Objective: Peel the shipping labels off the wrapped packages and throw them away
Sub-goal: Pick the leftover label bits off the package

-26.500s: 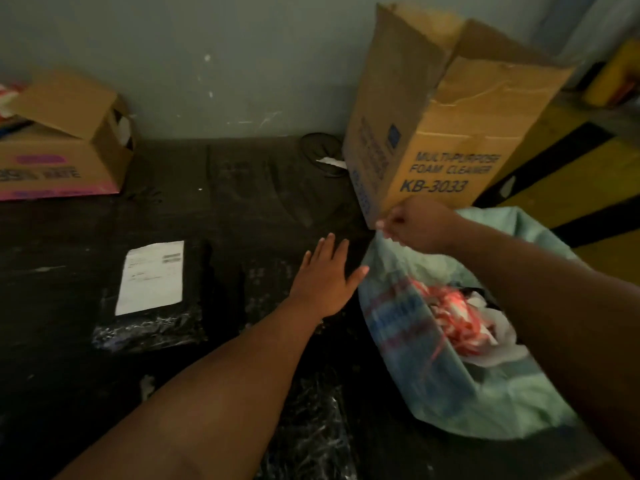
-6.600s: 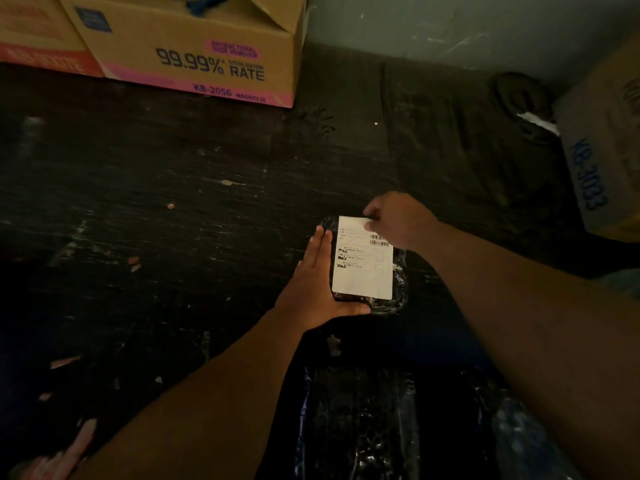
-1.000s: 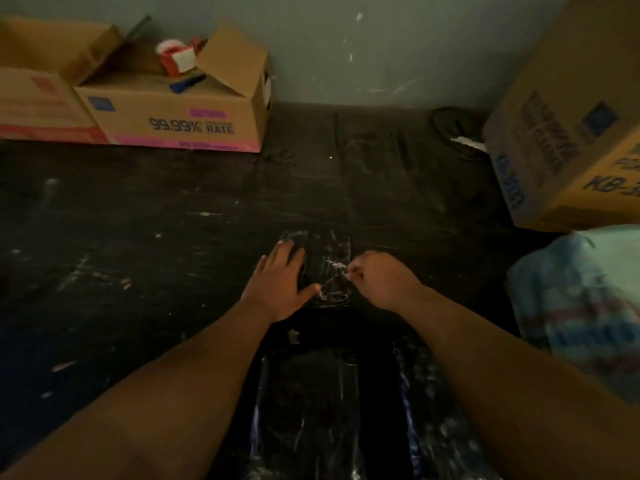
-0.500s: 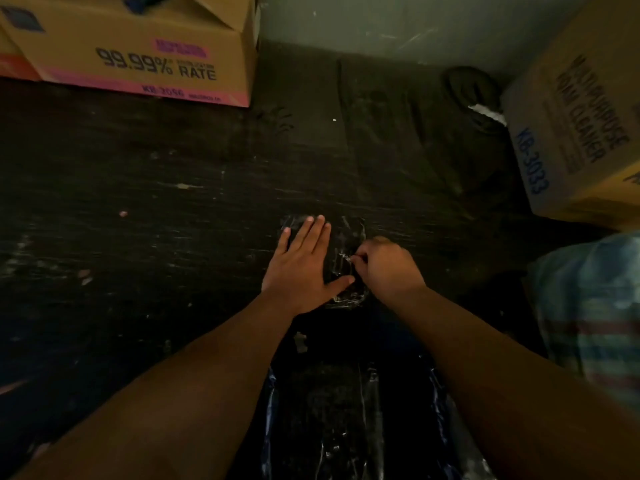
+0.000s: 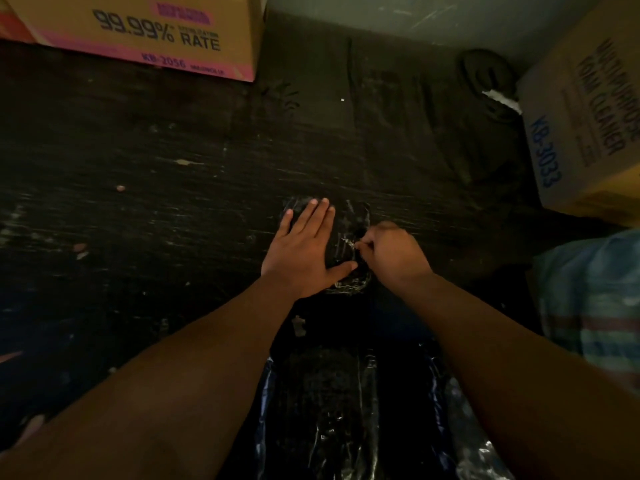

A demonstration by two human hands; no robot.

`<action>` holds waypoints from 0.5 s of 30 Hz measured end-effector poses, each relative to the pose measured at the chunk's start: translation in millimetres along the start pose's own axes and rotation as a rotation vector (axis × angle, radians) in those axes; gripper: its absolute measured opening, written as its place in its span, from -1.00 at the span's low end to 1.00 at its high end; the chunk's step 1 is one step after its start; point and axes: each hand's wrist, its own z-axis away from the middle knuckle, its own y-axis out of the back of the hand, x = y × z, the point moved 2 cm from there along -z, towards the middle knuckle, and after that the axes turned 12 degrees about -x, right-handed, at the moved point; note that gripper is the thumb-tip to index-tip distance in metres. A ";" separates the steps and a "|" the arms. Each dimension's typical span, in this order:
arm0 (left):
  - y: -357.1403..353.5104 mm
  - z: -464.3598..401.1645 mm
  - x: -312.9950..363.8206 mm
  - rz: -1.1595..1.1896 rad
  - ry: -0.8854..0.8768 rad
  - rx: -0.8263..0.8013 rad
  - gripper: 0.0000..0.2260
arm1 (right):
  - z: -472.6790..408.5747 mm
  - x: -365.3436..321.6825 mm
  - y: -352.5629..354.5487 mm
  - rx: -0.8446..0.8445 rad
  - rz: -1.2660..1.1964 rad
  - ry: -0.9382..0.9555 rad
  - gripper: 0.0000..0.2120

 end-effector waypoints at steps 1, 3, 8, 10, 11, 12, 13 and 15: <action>0.0 -0.1 -0.1 -0.003 0.001 0.001 -0.05 | -1.1 -1.6 -0.1 0.004 0.010 0.000 -0.79; 0.5 -0.1 -0.2 -0.005 0.002 0.008 -0.05 | -2.9 -3.3 1.4 0.017 0.014 -0.010 -0.78; 2.3 1.4 0.9 -0.004 0.005 0.010 -0.05 | -1.8 3.1 5.6 0.010 -0.059 0.021 -0.81; 2.0 1.3 0.3 -0.001 0.004 0.011 -0.05 | -1.2 4.9 4.8 -0.026 -0.021 0.058 -0.82; 1.5 1.3 0.1 0.002 0.003 0.015 -0.05 | -1.9 4.8 3.7 -0.043 0.005 0.064 -0.82; 1.1 1.3 -0.2 0.002 0.003 0.019 -0.05 | -3.0 3.7 3.1 -0.051 0.027 0.066 -0.81; 0.7 1.1 -0.4 0.001 0.003 0.021 -0.05 | -4.7 2.5 2.3 -0.052 0.039 0.062 -0.80; 0.7 1.0 -0.5 0.002 0.001 0.028 -0.05 | -7.3 -0.2 2.2 -0.032 0.031 0.043 -0.79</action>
